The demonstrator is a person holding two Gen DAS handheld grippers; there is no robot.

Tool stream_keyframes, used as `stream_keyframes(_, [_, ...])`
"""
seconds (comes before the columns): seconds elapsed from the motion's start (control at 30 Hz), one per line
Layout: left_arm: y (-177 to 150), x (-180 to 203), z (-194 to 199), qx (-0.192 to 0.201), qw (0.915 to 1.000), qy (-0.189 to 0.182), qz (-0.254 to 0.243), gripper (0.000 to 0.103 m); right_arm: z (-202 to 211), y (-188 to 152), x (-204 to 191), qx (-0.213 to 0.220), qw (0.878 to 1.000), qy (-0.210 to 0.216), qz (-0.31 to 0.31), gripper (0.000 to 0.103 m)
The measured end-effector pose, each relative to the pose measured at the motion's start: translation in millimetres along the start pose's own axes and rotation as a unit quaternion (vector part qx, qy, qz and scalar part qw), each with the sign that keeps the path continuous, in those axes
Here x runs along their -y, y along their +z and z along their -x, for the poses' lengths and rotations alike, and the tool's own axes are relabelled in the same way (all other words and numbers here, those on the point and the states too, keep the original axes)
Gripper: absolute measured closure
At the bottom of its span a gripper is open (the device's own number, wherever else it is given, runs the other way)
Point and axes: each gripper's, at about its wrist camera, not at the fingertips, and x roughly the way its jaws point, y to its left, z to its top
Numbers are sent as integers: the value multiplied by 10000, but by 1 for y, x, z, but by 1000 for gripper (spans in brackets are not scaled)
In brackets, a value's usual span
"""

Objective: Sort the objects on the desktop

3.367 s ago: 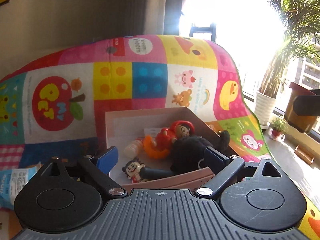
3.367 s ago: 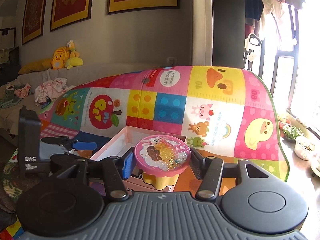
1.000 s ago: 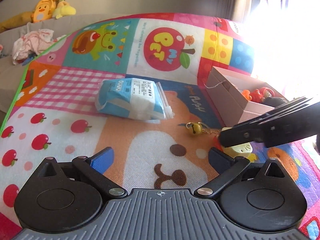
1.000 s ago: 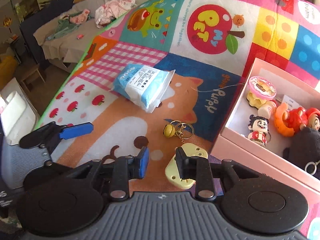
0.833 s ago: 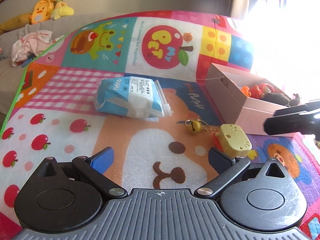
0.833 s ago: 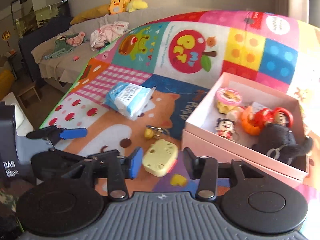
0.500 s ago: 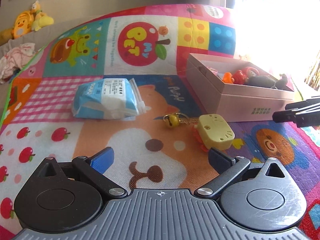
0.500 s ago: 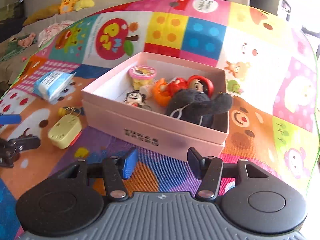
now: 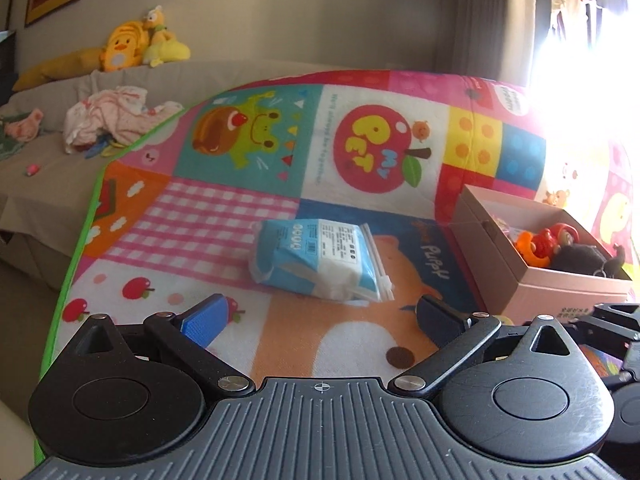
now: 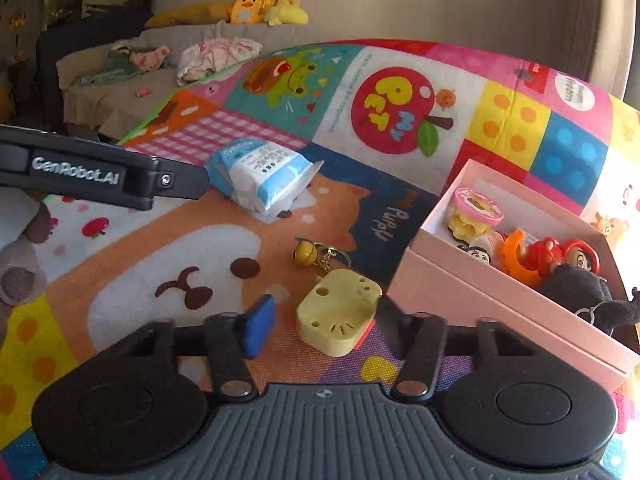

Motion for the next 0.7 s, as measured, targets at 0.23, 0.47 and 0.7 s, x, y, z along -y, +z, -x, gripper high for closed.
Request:
stream_keyframes(0.23, [-9, 1, -5, -129, 9998, -93, 125, 0, 71, -11, 65, 366, 9975, -333, -507, 98])
stream_keyframes(0.47, [-14, 26, -12, -179, 9990, -408, 13, 0, 77, -25, 72, 264, 9974, -177, -652, 50])
stream_keyframes(0.7, [-12, 25, -6, -162, 9993, -312, -86, 0, 16, -21, 21, 231, 9995, 180, -156, 27])
